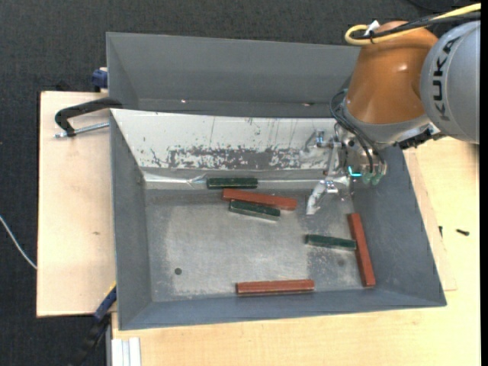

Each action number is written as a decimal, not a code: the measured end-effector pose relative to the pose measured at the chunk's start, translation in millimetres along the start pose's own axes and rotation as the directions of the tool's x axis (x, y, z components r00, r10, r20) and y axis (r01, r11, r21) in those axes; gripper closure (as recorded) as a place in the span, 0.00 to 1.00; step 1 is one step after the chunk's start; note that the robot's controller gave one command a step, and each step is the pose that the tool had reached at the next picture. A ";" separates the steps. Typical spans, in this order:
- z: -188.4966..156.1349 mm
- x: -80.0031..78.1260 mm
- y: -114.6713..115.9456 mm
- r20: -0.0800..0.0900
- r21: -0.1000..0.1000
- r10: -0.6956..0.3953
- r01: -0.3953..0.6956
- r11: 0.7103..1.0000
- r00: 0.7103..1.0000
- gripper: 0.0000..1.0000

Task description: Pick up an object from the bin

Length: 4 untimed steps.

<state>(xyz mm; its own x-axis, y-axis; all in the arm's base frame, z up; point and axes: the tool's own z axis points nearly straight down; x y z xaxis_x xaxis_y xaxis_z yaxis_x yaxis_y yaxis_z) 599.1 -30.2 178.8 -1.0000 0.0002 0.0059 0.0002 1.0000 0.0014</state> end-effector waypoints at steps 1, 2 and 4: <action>-5.0 -1.7 0.0 0.009 0.001 -0.001 0.001 1.000 1.000 0.00; 92.1 0.4 36.2 0.007 0.000 -0.064 0.064 0.998 0.998 1.00; -22.4 7.5 45.5 0.011 0.001 -0.079 0.079 0.997 0.997 1.00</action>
Offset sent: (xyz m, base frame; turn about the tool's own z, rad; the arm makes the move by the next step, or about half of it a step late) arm -0.0018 0.0352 -0.0928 -0.0643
